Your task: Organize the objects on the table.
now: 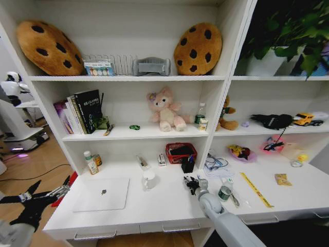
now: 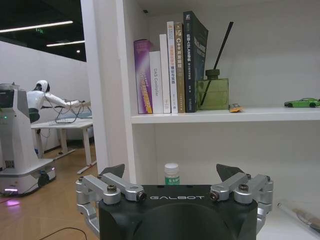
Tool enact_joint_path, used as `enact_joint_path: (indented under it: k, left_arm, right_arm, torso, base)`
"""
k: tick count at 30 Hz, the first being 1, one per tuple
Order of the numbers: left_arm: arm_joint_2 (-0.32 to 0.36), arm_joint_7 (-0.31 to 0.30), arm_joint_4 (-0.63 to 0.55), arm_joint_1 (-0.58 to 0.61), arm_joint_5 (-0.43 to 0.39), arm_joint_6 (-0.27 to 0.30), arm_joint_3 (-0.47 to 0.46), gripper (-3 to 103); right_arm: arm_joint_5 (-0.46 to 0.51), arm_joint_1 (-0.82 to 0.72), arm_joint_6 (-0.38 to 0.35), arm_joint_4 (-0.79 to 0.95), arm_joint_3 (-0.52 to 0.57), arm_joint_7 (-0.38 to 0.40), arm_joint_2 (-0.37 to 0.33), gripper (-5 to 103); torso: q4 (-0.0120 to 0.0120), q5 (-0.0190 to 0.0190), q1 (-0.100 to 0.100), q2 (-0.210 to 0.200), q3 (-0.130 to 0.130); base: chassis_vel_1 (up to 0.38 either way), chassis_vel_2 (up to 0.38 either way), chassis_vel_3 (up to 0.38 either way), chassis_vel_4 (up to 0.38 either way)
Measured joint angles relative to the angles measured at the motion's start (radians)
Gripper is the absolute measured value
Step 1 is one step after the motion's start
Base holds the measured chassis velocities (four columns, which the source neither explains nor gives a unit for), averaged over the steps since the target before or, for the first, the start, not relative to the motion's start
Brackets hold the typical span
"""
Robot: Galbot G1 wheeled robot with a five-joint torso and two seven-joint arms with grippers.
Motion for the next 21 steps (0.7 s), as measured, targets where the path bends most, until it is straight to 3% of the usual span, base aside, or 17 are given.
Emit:
enact_joint_path:
  k: [8, 14, 16, 18, 21]
  left_arm:
    - [0.0, 0.0, 0.0, 0.0, 0.0, 0.0, 0.0, 100]
    - [0.0, 0.0, 0.0, 0.0, 0.0, 0.0, 0.0, 100]
    - [0.0, 0.0, 0.0, 0.0, 0.0, 0.0, 0.0, 100]
    - [0.0, 0.0, 0.0, 0.0, 0.0, 0.0, 0.0, 100]
    - [0.0, 0.0, 0.0, 0.0, 0.0, 0.0, 0.0, 100]
  right_arm:
    - [0.006, 0.003, -0.016, 0.002, -0.003, 0.007, -0.003, 12]
    - [0.021, -0.001, -0.022, 0.02, 0.008, 0.002, -0.022, 12]
    - [0.033, -0.012, 0.006, 0.07, 0.022, -0.025, -0.036, 12]
    - [0.019, -0.026, 0.104, 0.141, 0.04, -0.096, -0.064, 12]
    - [-0.036, -0.022, 0.191, 0.167, 0.048, -0.125, -0.078, 12]
  torso:
    - [0.0, 0.0, 0.0, 0.0, 0.0]
    - [0.0, 0.0003, 0.0, 0.0, 0.0]
    - [0.0, 0.0003, 0.0, 0.0, 0.0]
    - [0.0, 0.0003, 0.0, 0.0, 0.0]
    - [-0.0002, 0.0, 0.0, 0.0, 0.0]
  base:
    - [0.0, 0.0, 0.0, 0.0]
    - [0.0, 0.0, 0.0, 0.0]
    - [0.0, 0.0, 0.0, 0.0]
    - [0.0, 0.0, 0.0, 0.0]
    - [0.0, 0.0, 0.0, 0.0]
